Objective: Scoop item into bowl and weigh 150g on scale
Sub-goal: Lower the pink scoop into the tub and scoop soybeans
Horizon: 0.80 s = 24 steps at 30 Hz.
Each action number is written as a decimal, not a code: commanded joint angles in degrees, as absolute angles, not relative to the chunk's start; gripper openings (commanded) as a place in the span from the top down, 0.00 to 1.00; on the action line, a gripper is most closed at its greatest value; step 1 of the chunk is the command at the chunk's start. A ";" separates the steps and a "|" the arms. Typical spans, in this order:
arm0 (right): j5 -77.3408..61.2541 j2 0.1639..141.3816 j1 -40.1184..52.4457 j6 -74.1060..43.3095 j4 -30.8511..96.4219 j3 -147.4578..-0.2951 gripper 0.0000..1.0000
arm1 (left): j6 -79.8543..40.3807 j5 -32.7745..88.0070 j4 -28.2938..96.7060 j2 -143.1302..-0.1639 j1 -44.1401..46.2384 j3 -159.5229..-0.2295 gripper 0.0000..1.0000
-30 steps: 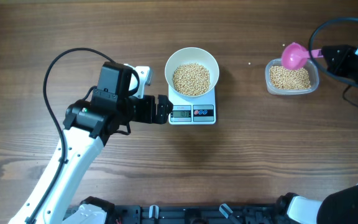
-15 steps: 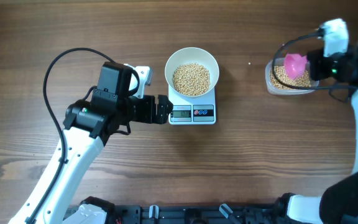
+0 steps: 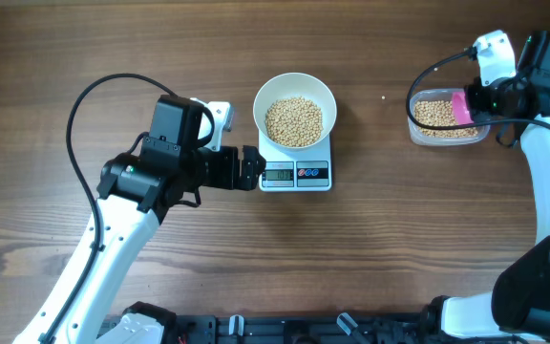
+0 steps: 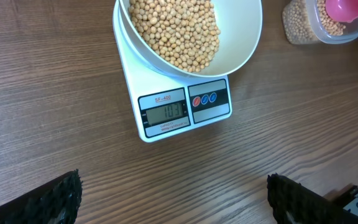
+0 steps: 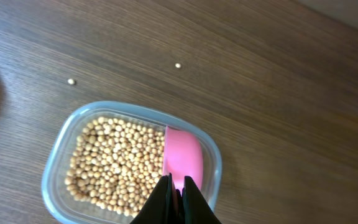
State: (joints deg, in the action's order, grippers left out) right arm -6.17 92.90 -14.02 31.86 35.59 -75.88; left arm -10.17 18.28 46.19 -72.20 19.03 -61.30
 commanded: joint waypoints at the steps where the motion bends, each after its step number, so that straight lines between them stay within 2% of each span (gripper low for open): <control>1: -3.90 93.45 -13.87 32.75 35.73 -76.38 0.96 | -9.28 18.98 46.04 -72.34 19.27 -60.90 0.00; 11: -5.50 93.56 -13.63 30.26 36.23 -72.34 0.95 | -9.28 18.98 46.04 -72.34 19.27 -60.90 0.00; 17: -15.22 93.56 -13.61 23.14 35.27 -71.77 0.96 | -9.28 18.98 46.04 -72.34 19.27 -60.90 0.00; 24: -18.11 93.56 -13.61 16.86 35.59 -71.77 0.96 | -9.28 18.98 46.04 -72.34 19.27 -60.90 0.00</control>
State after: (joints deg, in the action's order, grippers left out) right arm -13.56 92.90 -13.76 21.58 35.20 -72.34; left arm -10.17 18.28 46.19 -72.20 19.03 -61.30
